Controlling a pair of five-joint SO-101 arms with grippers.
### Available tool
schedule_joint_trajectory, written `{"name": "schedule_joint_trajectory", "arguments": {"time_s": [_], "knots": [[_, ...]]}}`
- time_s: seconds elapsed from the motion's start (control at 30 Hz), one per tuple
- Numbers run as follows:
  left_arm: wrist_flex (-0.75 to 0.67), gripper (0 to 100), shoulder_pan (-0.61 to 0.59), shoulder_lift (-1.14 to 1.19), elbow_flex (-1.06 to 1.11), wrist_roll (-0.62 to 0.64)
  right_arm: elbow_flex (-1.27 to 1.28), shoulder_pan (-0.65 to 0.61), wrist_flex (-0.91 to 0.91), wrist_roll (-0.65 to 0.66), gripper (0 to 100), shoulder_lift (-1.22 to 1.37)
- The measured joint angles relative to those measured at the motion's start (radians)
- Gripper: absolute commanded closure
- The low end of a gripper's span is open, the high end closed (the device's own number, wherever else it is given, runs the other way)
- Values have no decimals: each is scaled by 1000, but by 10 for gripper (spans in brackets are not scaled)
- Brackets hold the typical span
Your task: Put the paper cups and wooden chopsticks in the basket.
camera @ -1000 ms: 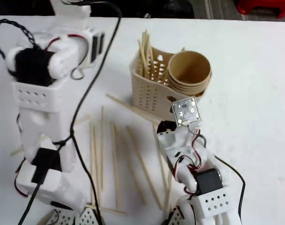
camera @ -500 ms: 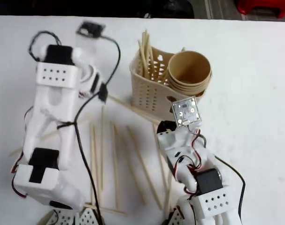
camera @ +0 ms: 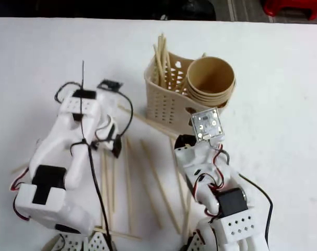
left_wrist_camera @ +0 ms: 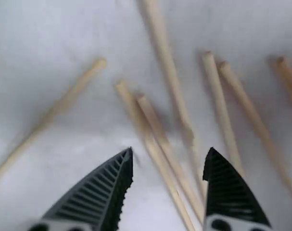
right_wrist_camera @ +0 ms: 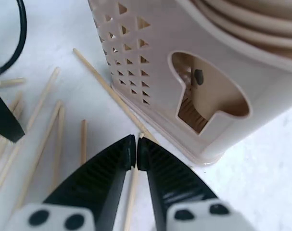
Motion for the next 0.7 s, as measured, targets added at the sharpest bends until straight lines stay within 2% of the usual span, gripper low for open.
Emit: {"name": "schedule_joint_trajectory", "arguments": {"time_s": [0.27,0.37,0.57,0.7], "knots": [[-112,763,0,0,129,3,0,0,0,0,981,0],[-143,769,0,0,140,55,0,0,0,0,981,0],[-206,916,5,0,144,100,0,15,0,0,981,0],[-235,953,8,-2,143,101,0,29,0,0,981,0]]}}
